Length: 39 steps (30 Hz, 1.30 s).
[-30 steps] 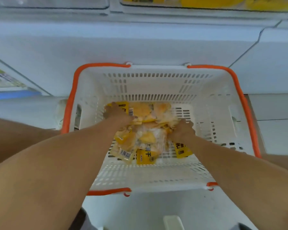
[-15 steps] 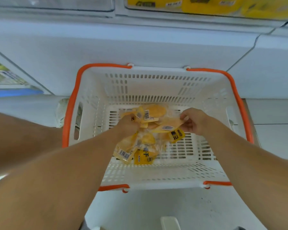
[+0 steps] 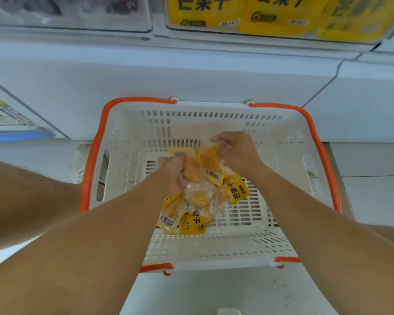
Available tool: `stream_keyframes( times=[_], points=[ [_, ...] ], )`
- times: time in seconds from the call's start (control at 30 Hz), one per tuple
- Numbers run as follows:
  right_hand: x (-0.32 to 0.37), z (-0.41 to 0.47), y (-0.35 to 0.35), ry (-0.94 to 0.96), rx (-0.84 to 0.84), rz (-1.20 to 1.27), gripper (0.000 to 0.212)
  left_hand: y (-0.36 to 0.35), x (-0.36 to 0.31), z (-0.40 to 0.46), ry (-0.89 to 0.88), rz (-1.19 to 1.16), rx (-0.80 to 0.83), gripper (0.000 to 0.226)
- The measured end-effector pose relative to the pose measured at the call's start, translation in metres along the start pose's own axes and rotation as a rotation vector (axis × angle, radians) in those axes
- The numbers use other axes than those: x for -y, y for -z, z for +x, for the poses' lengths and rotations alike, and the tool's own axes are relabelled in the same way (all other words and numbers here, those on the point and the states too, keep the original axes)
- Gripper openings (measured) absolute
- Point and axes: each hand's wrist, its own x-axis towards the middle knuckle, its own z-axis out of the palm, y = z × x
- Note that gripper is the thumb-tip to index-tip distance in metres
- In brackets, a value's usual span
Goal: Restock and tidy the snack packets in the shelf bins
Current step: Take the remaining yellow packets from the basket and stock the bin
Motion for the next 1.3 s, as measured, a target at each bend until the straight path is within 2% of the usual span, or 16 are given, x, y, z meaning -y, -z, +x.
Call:
stream_keyframes(
  times=[0.07,0.17,0.33,0.47,0.5,0.57,0.63,0.67,0.7,0.8,0.83,0.97,1.07,1.17,1.23,1.3],
  points=[
    [-0.003,-0.005,-0.010,0.130,0.003,-0.070,0.027,0.003,-0.005,-0.004,0.045,-0.107,-0.035,0.035],
    [-0.006,-0.010,-0.014,0.227,-0.068,0.114,0.029,0.013,-0.016,-0.002,0.159,-0.282,-0.100,0.026],
    [0.008,-0.007,-0.019,0.017,0.093,0.585,0.013,0.016,-0.026,-0.008,0.210,-0.429,-0.078,0.025],
    [-0.007,-0.003,-0.023,-0.090,-0.180,0.361,0.017,0.016,-0.016,-0.005,0.158,-0.543,-0.305,0.016],
    [-0.011,-0.001,-0.022,-0.119,-0.240,0.306,0.016,0.016,-0.013,-0.008,0.052,-0.501,-0.343,0.019],
    [-0.008,-0.001,-0.014,-0.200,-0.250,0.301,0.040,0.018,-0.013,-0.009,-0.055,-0.259,-0.389,0.032],
    [0.000,-0.003,-0.009,-0.243,-0.137,0.374,0.057,0.017,-0.009,-0.008,-0.040,-0.387,-0.328,0.020],
    [0.006,-0.004,-0.009,-0.251,-0.061,0.410,0.064,0.014,-0.009,-0.006,-0.039,-0.279,-0.303,0.020],
    [0.013,-0.006,-0.009,-0.256,0.009,0.432,0.070,0.008,-0.011,-0.006,-0.037,-0.116,-0.286,0.032],
    [0.023,-0.003,-0.010,-0.331,0.103,0.495,0.081,-0.001,-0.008,-0.002,-0.160,0.410,-0.258,0.104],
    [0.022,0.001,-0.008,-0.370,0.107,0.551,0.082,-0.002,-0.007,-0.007,-0.248,0.522,-0.216,0.108],
    [0.015,0.010,0.003,-0.502,0.143,0.750,0.071,-0.003,-0.003,-0.014,-0.488,0.929,0.022,0.062],
    [0.010,0.012,0.008,-0.563,0.204,0.842,0.069,0.001,-0.003,-0.007,-0.540,1.090,0.055,0.105],
    [0.005,0.009,0.014,-0.612,0.251,1.085,0.072,0.003,-0.006,-0.009,-0.573,1.184,0.169,0.125],
    [0.004,0.008,0.016,-0.630,0.292,1.256,0.071,0.005,-0.003,-0.008,-0.638,1.258,0.201,0.112],
    [0.007,0.006,0.017,-0.642,0.339,1.322,0.071,0.005,0.006,-0.007,-0.668,1.113,0.159,0.074]
  ],
)
